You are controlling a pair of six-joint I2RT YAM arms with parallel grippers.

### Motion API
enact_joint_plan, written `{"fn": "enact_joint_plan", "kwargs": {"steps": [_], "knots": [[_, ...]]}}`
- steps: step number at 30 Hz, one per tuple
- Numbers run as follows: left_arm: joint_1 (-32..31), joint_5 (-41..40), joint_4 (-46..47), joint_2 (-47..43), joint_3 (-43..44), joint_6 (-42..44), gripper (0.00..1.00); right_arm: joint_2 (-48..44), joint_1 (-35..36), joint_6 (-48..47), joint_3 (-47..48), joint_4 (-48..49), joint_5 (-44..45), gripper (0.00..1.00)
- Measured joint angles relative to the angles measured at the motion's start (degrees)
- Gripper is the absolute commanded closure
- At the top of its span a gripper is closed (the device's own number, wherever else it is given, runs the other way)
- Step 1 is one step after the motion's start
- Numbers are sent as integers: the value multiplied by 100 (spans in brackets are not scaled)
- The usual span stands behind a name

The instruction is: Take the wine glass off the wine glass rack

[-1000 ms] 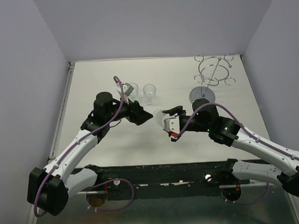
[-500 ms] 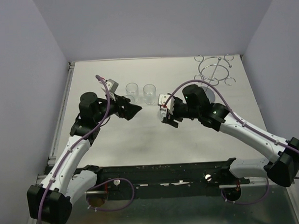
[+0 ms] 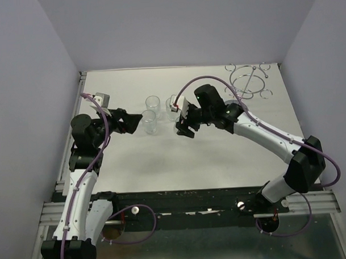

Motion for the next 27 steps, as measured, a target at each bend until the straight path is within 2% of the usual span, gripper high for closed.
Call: {"fn": "enact_joint_plan", "kwargs": {"steps": [12,21,27], "knots": [[129,-337,-684,-511,-361,271,3,1517,0,503,1001,92,-13,99],[129,-413,-774,-575,-461,348,2,2127,0,673,1298,284,162,99],[129,-437,-778,-573,-468,350,2,2463,-2,673,1394,328,267,91]]}}
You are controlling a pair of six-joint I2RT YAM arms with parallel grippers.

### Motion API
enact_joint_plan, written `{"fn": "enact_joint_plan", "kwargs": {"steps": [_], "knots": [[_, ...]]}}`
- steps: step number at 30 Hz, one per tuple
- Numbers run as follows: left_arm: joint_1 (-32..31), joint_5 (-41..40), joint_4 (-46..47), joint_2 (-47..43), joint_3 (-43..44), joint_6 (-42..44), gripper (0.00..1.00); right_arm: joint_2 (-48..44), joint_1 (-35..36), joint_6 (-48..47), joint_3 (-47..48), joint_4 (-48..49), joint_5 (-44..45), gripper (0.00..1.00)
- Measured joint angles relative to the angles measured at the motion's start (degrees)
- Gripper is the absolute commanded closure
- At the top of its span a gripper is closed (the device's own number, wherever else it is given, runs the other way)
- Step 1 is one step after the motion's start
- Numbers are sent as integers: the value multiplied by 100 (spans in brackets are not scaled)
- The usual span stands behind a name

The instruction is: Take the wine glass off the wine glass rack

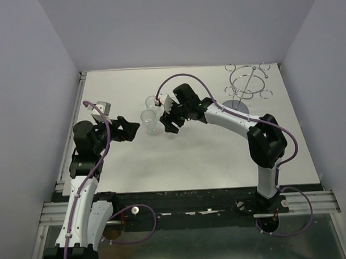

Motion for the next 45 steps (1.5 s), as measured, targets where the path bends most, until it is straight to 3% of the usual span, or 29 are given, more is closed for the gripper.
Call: {"fn": "enact_joint_plan", "kwargs": {"steps": [13,21,25,31,32,45], "knots": [[199,37,72,339,-22,-79,3,57,-2,0,44,101,2,55],[199,44,120,485,-22,-76,2,57,-2,0,42,160,2,41],[199,46,136,503,-20,-76,3,57,-2,0,42,175,2,26],[199,50,166,564,-9,-76,2,50,-2,-4,35,205,0,10],[199,50,186,573,-7,-79,2,35,-2,-7,28,234,0,0],[197,31,232,691,199,-79,1,-907,-2,90,-133,374,4,0]]}}
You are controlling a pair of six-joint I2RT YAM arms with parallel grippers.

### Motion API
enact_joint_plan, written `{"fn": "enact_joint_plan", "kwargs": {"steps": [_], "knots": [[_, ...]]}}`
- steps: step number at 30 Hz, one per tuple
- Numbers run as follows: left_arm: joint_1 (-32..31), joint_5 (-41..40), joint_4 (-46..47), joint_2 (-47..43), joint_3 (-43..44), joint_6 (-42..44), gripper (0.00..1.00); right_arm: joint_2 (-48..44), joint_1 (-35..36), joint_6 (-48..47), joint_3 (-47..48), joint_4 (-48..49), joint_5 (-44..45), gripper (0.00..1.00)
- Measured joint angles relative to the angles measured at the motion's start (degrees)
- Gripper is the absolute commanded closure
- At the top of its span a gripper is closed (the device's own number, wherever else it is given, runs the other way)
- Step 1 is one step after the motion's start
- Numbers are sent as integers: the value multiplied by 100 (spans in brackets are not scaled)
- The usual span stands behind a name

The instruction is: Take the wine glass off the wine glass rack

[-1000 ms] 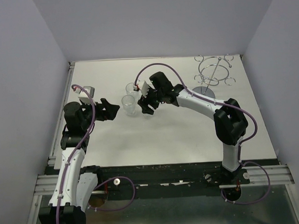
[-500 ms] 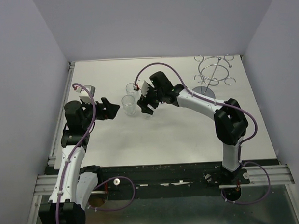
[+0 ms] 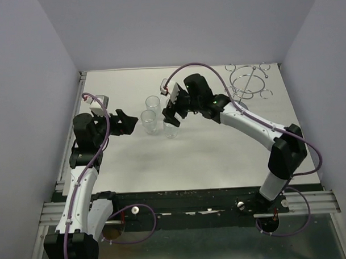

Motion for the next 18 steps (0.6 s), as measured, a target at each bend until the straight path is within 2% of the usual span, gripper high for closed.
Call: {"fn": "enact_joint_plan", "kwargs": {"steps": [3,5,10,14,18], "knots": [[-7,-210,-81,7,131,2,1,-527,0,-22,20,-63,61,0],[-7,-511,-129,35,227,48,1,-841,0,55,225,-236,424,0],[-7,-1248,-188,234,409,190,1,-1152,9,439,922,-518,2284,0],[-7,-1692,-179,435,424,240,1,-1784,-42,389,-35,-435,3414,0],[-7,-1781,-118,678,422,319,1,-2424,-57,243,-1217,-466,3895,0]]}}
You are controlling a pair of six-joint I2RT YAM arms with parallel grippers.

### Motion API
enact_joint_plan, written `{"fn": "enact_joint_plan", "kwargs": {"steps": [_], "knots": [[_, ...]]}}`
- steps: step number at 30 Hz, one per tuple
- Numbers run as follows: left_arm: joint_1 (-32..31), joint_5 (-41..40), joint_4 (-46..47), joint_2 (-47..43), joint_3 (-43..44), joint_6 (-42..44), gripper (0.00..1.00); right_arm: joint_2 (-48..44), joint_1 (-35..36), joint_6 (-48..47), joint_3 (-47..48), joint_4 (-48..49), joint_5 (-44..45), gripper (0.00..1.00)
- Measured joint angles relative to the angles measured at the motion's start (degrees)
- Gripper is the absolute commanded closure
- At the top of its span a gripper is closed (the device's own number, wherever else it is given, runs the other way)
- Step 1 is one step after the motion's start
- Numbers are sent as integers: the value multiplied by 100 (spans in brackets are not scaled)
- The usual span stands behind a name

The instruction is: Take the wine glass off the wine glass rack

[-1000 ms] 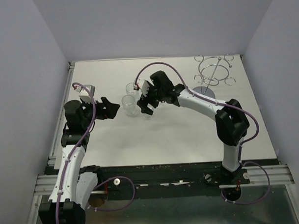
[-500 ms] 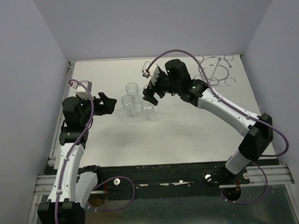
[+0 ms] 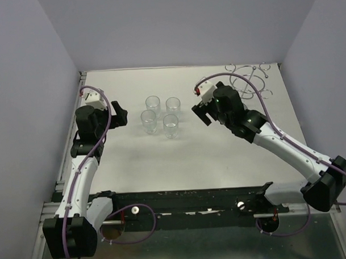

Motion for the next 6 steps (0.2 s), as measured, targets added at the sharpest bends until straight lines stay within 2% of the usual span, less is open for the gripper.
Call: {"fn": "enact_joint_plan", "kwargs": {"steps": [6], "knots": [[0,15,149,94,-114,96,1,-1126,-247,-229,-1272,-79,197,0]]}}
